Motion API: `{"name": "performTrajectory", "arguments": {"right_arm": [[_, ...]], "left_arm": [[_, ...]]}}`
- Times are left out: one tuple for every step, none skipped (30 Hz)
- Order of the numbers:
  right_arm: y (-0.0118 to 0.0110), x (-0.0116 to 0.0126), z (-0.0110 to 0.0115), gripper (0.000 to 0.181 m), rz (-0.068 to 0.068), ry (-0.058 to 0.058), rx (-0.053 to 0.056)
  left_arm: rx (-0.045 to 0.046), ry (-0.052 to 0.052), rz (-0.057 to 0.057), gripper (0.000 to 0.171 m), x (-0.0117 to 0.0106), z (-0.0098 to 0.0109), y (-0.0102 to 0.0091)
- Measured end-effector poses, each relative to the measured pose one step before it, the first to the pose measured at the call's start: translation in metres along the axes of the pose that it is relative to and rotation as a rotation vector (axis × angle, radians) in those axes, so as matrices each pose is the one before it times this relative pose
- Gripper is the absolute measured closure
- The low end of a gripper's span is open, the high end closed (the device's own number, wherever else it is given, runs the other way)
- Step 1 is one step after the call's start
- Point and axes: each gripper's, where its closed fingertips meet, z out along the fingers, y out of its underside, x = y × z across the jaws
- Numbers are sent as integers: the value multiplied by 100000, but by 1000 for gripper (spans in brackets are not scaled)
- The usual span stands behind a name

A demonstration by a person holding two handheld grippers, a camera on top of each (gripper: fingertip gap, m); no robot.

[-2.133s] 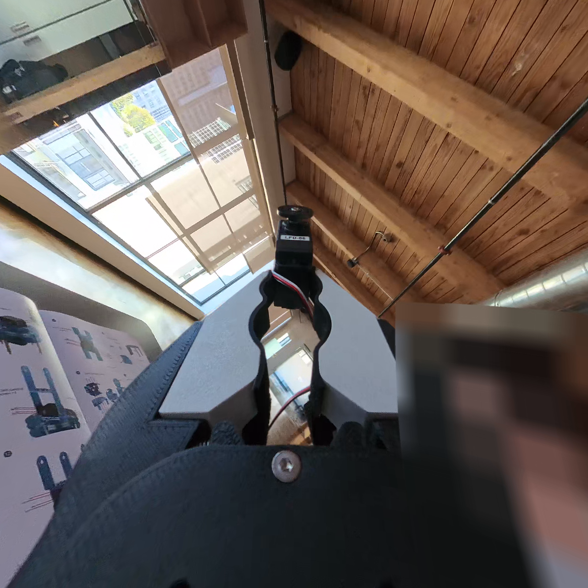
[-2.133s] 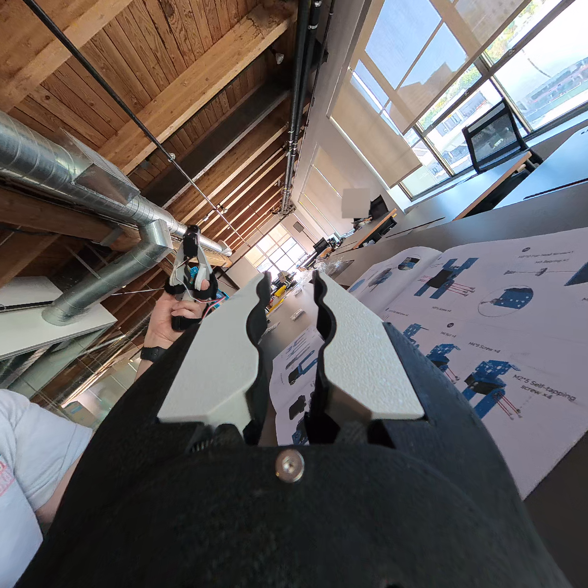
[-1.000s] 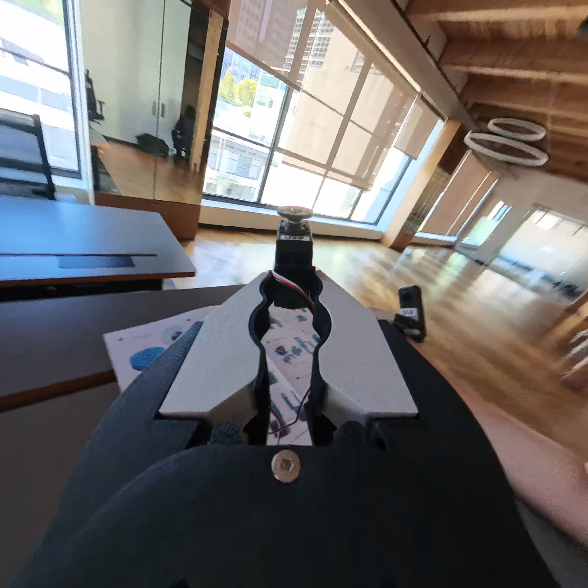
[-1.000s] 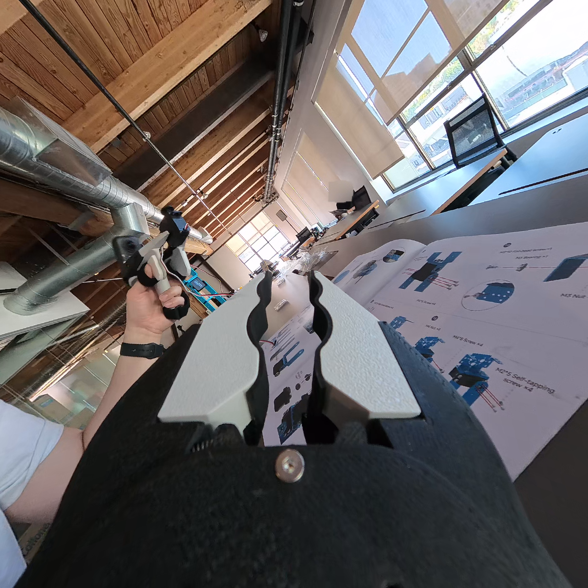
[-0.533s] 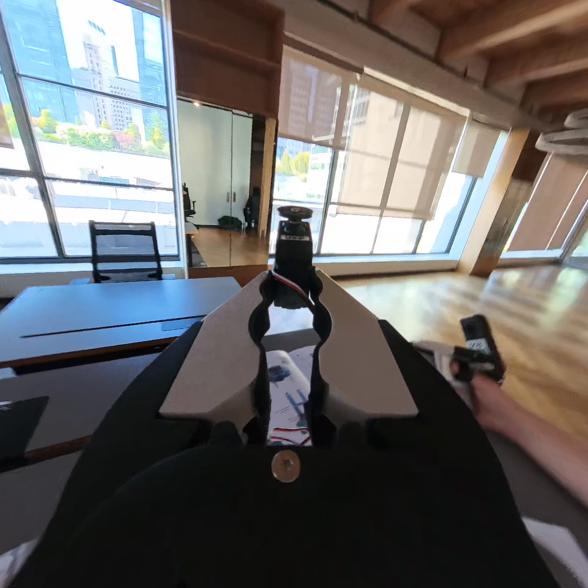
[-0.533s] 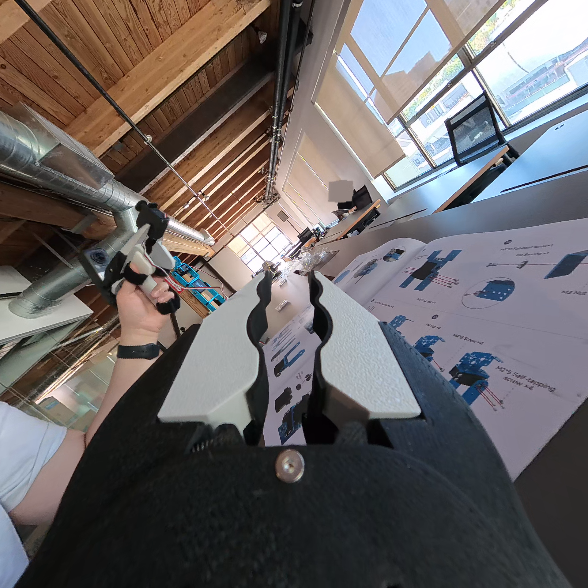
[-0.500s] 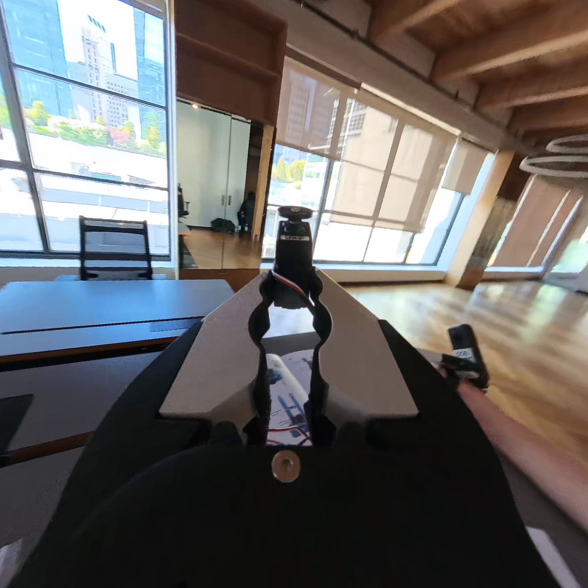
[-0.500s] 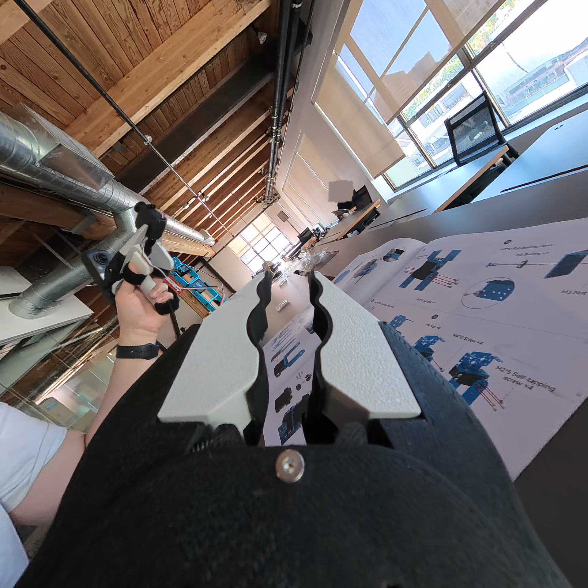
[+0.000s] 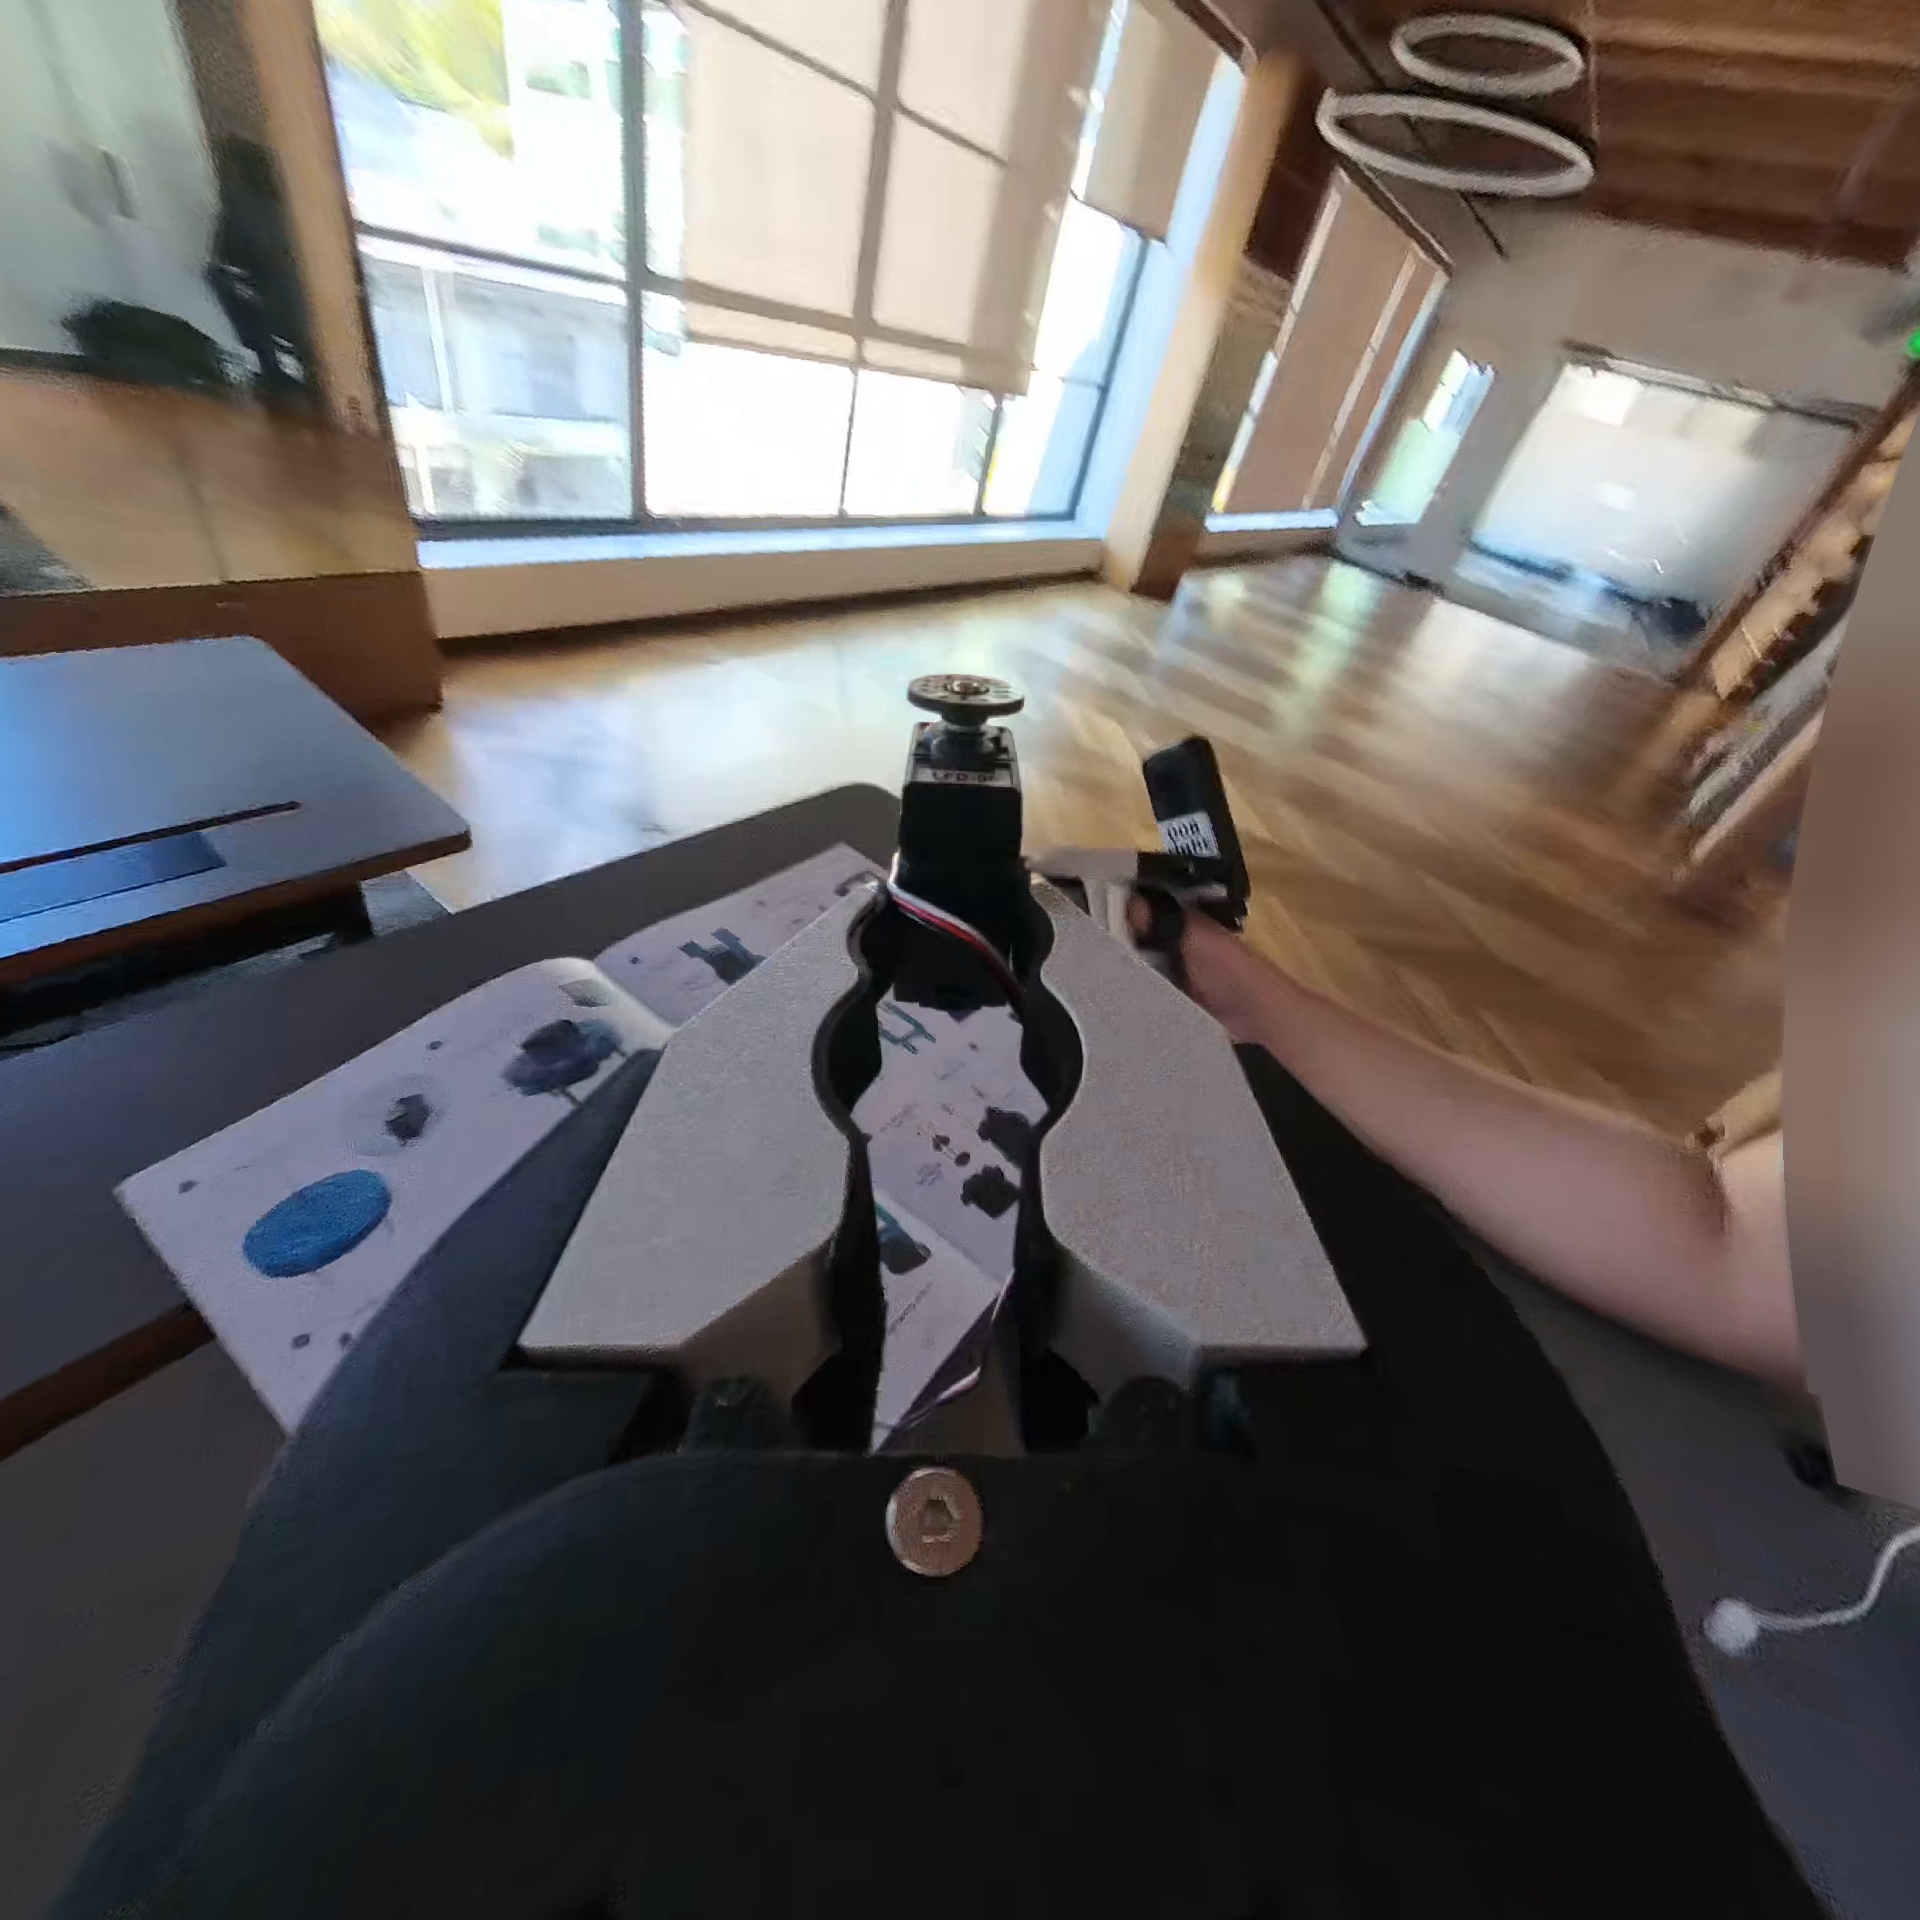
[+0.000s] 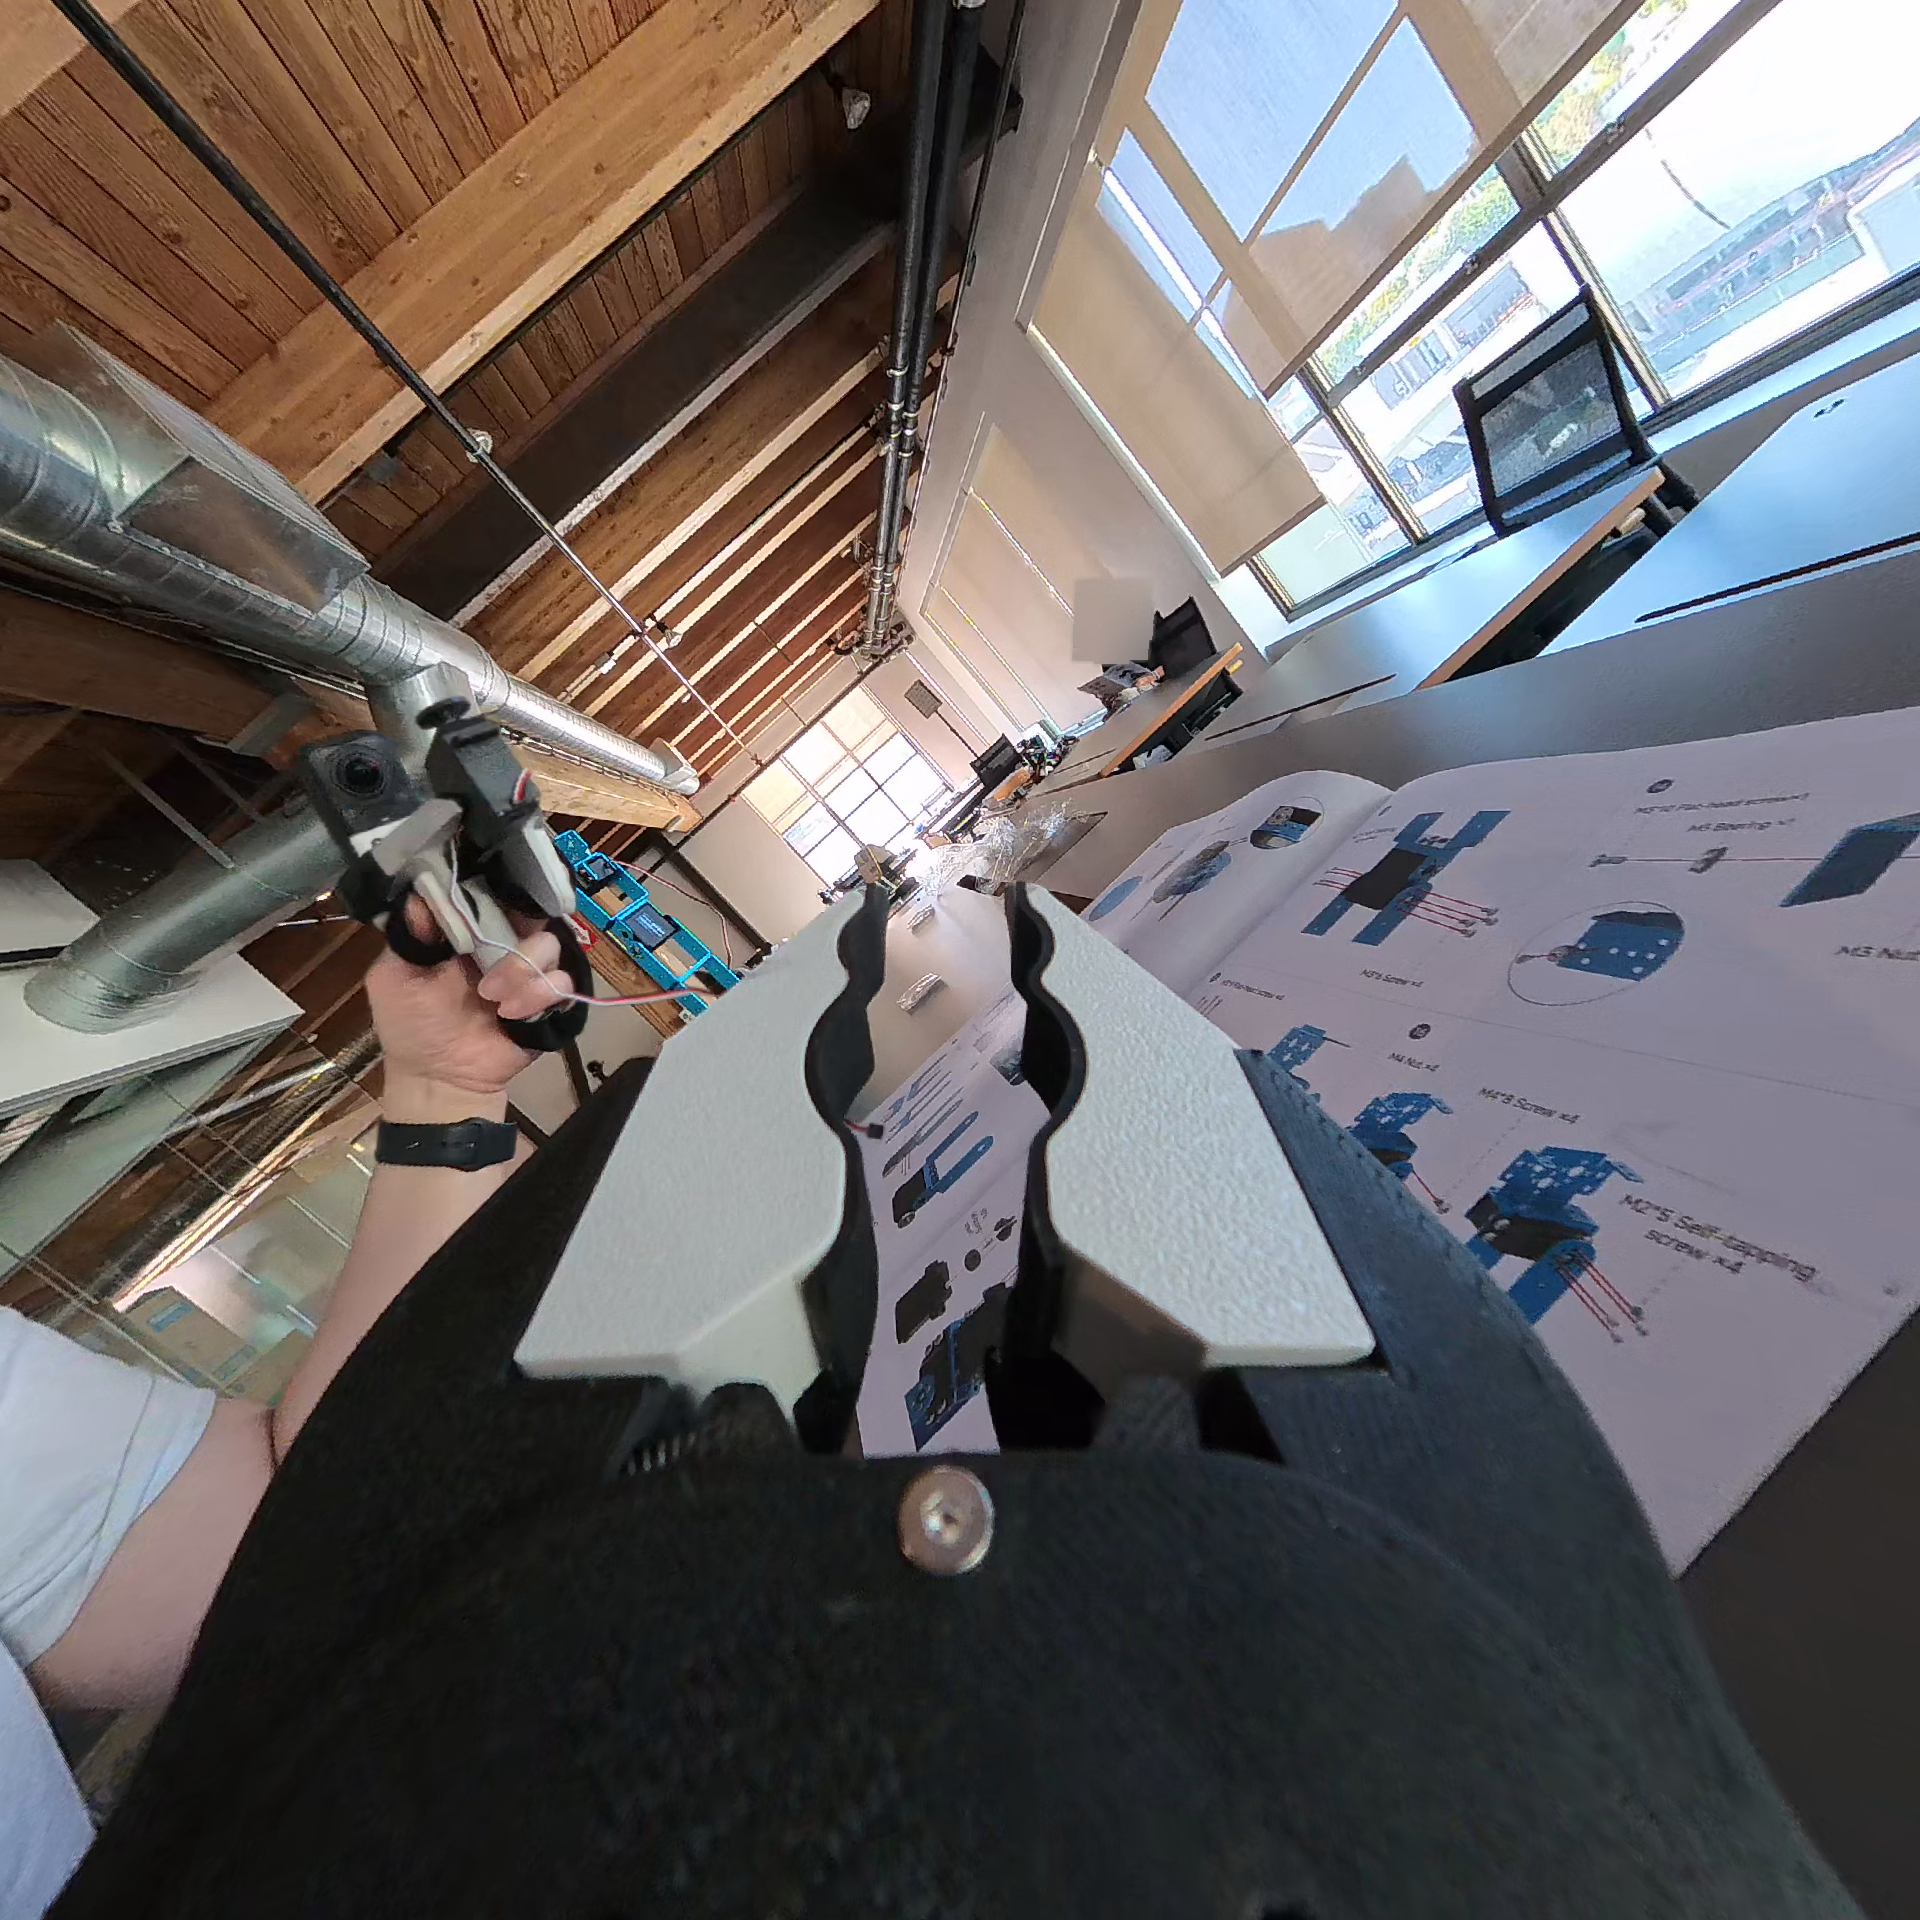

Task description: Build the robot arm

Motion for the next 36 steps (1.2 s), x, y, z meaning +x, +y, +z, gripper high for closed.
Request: {"name": "performTrajectory", "arguments": {"right_arm": [[14,-1,9,158,-256,-11,-54],[3,-11,6,158,-126,-57,-22],[16,-10,8,158,-30,-89,-83],[-3,-17,16,158,-79,-113,0],[17,-36,22,158,-176,-176,-99],[60,-31,39,158,-343,-142,-349],[69,-62,55,157,-411,-225,-491],[86,-116,56,157,-529,-510,-556],[59,-228,92,155,-767,-937,-365],[81,-395,151,154,-905,-1839,-445],[89,-716,240,151,-882,-3577,-644],[90,-1144,355,148,-1199,-5725,-743],[196,-1371,449,149,-1785,-6822,-1114],[429,-1187,530,149,-1979,-5655,-2203],[724,-841,581,149,-2055,-3824,-3806],[943,-631,615,148,-1892,-2916,-5070],[1037,-511,635,146,-1250,-2463,-5545],[969,-408,612,145,-523,-2094,-5059],[787,-315,568,143,67,-1776,-3907],[545,-217,516,140,527,-1370,-2559],[356,-173,424,137,529,-1161,-1591],[239,-155,334,135,263,-1064,-1084],[169,-144,238,134,80,-818,-868],[109,-64,166,134,-84,-338,-502],[92,57,111,133,85,307,-383],[110,108,86,133,323,454,-464],[158,77,88,133,402,223,-733],[115,-4,78,133,205,-105,-606],[31,-23,60,133,-33,-113,-186],[-14,-18,51,133,-201,5,107],[-41,-31,41,134,-190,-94,197],[2,-71,53,135,-108,-333,-73],[59,-28,56,137,-115,-176,-368],[110,-1,49,139,-281,36,-666],[122,-4,10,145,-572,100,-762],[90,-108,-47,158,-837,-490,-700]], "left_arm": [[-1914,2495,2774,151,417,603,494],[-1612,3464,3045,151,520,625,546],[-2411,4157,2175,151,532,691,736],[-3434,2830,849,151,276,791,848],[-3882,1757,125,151,91,855,911],[-4189,2560,150,151,202,864,958],[-3851,3062,-23,151,274,820,875],[-3284,2494,-446,151,194,727,764],[-2583,1633,-523,151,46,630,620],[-1923,927,-675,151,-70,514,499],[-1554,436,-989,151,-148,388,410],[-1059,245,-1280,151,-190,303,317],[-788,422,-1466,151,-133,279,260],[-848,722,-1466,151,-61,284,221],[-654,806,-1289,151,-15,325,156],[-473,837,-995,151,7,375,121],[-904,992,-759,151,57,403,166],[-1236,977,-490,151,83,421,204],[-1285,824,-133,151,76,422,240],[-1282,632,148,151,50,407,237],[-1321,381,226,151,12,375,263],[-1403,121,-11,150,-31,339,265],[-1501,307,-196,151,-6,285,257],[-1372,526,-87,151,63,220,230],[-765,541,179,151,86,186,115],[-155,600,405,151,123,163,21],[221,671,386,151,131,152,-72],[150,845,406,151,157,160,-43],[-169,817,554,151,178,152,6],[-426,581,673,151,134,164,49],[-503,82,692,151,61,155,72],[-343,-453,644,151,-42,139,40],[-170,-276,453,151,-29,129,31],[-282,280,162,150,42,107,57],[-337,592,122,151,93,90,61],[-231,498,187,151,94,69,68]]}}
